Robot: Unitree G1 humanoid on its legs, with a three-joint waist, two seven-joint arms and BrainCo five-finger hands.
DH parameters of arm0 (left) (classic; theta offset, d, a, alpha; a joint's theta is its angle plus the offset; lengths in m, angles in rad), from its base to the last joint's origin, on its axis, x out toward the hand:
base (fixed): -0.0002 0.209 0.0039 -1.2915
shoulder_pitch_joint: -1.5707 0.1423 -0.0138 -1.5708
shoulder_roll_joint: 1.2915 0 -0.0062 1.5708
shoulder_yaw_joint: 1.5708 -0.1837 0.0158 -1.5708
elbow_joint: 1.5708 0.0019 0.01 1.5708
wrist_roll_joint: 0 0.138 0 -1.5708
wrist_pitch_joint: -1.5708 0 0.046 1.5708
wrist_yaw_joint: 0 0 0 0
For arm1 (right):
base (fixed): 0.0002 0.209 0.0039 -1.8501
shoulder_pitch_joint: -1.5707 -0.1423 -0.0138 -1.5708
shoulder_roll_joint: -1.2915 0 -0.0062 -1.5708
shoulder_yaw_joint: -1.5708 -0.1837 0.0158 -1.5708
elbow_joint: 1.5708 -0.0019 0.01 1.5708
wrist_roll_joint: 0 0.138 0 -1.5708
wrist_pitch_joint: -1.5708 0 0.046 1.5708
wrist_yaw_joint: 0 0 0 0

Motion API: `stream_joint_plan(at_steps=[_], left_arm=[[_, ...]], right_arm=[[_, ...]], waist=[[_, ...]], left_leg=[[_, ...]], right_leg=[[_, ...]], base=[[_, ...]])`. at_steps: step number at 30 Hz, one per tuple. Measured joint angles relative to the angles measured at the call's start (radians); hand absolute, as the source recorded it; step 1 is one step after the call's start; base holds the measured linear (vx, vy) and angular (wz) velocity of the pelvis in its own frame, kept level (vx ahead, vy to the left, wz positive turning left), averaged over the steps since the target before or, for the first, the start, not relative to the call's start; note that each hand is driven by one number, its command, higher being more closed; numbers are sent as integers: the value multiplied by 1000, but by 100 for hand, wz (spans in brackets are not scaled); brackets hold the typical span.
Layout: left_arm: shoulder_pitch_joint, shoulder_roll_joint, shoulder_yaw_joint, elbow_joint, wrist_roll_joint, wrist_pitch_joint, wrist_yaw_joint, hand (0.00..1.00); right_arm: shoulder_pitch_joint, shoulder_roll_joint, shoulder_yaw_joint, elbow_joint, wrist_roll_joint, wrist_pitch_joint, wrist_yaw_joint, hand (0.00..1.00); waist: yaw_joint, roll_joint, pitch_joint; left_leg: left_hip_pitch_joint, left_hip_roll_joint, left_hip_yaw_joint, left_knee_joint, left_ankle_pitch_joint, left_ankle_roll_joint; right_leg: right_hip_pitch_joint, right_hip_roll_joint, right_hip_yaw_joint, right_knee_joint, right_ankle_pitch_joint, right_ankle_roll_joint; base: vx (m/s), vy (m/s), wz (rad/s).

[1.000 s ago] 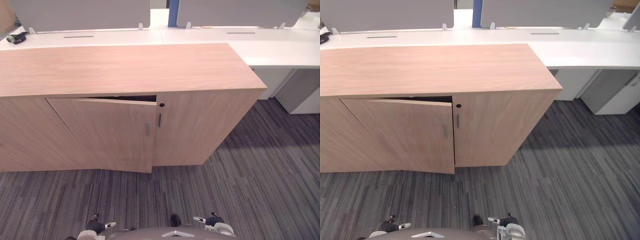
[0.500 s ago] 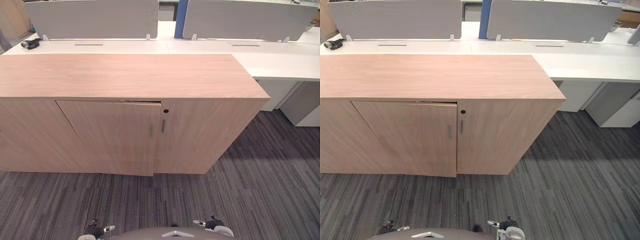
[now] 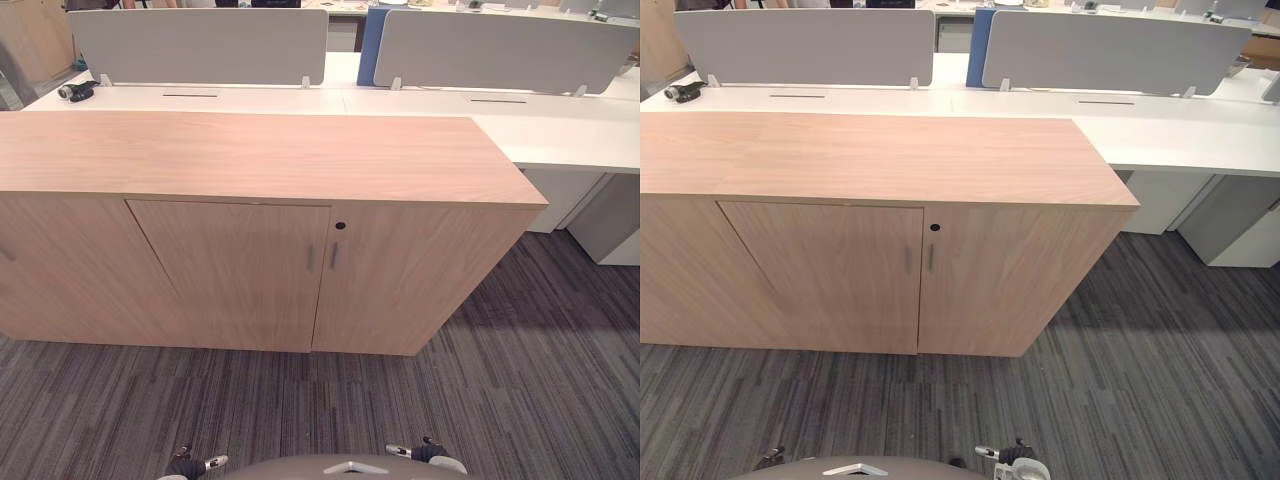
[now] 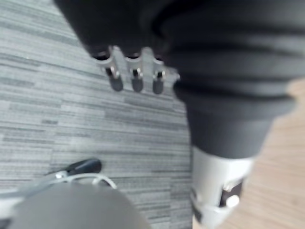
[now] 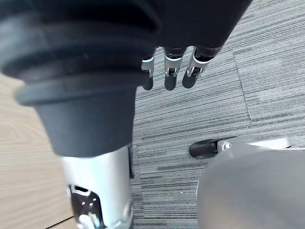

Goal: Walk over to the cabinet, pick up the folder, carry it to the office cabinet, place the folder inside the office cabinet, then close the office cabinet door

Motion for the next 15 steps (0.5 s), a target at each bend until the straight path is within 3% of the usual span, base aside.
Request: stream_joint_plan(at_steps=[15], left_arm=[[7, 1, 0, 1, -10, 0, 0, 0]], right_arm=[[-2, -1, -1, 18, 0, 1, 0, 0]], waist=[[1, -3, -11]], left_leg=[[0, -2, -22, -9, 15, 3]], right_leg=[[5, -3, -22, 0, 0, 0]], base=[[-24, -25, 4]])
